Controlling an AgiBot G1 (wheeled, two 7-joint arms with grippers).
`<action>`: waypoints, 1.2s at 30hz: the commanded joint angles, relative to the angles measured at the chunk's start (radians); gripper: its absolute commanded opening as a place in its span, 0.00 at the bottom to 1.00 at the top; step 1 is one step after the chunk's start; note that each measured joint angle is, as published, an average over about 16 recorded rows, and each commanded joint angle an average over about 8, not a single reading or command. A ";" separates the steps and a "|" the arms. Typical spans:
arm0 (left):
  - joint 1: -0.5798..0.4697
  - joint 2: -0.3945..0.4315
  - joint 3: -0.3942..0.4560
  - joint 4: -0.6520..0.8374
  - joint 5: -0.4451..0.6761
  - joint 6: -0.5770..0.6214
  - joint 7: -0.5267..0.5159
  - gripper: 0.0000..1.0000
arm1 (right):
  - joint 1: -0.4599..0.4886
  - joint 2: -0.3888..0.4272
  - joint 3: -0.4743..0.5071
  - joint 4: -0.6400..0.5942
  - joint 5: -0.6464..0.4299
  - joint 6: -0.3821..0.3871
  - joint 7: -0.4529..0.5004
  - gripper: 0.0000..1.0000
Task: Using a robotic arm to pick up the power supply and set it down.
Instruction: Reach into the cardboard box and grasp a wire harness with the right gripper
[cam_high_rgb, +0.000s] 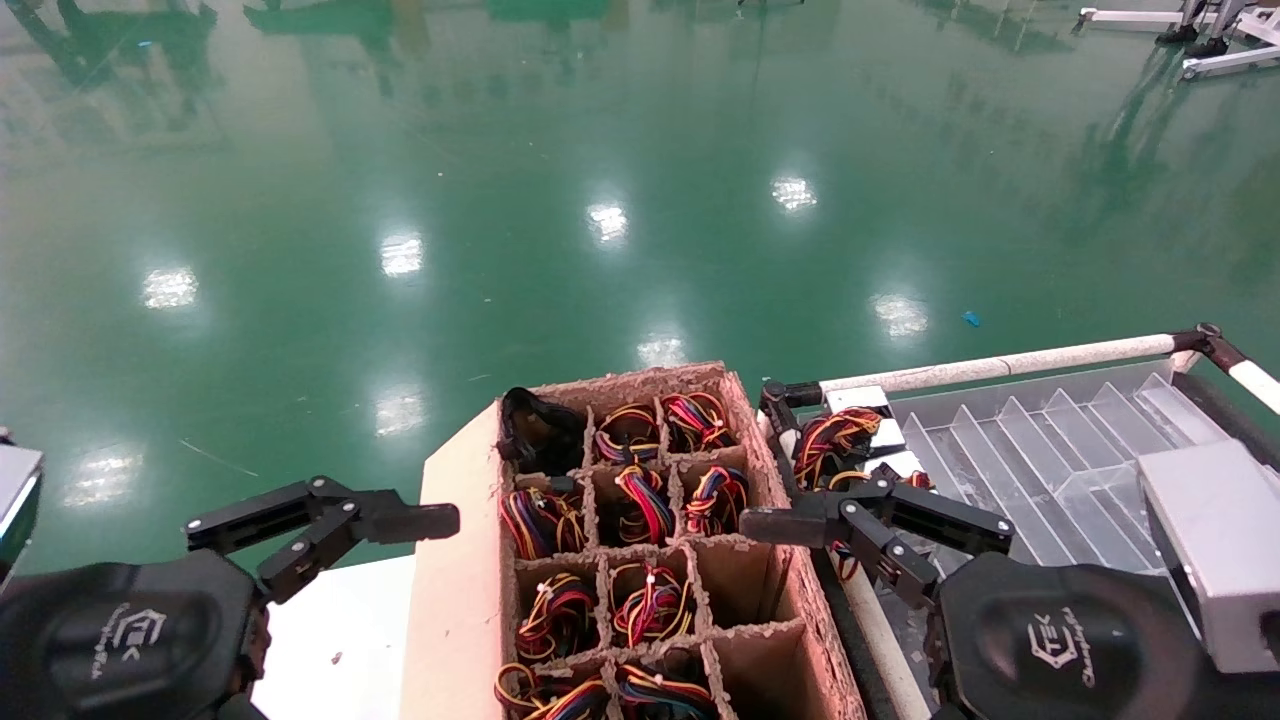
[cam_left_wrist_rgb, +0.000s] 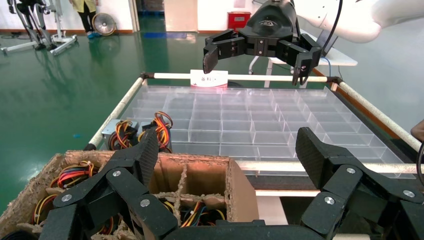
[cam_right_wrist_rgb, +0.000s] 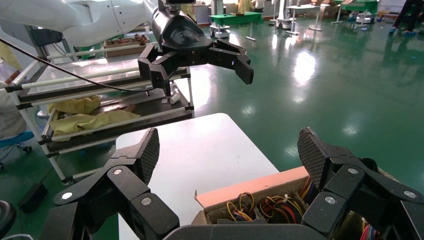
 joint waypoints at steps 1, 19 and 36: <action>0.000 0.000 0.000 0.000 0.000 0.000 0.000 1.00 | 0.000 0.000 0.000 0.000 0.000 0.000 0.000 1.00; 0.000 0.000 0.000 0.000 0.000 0.000 0.000 1.00 | 0.000 0.000 0.000 0.000 0.000 0.000 0.000 1.00; 0.000 0.000 0.000 0.000 0.000 0.000 0.000 0.00 | 0.000 0.000 0.000 0.000 0.000 0.000 0.000 1.00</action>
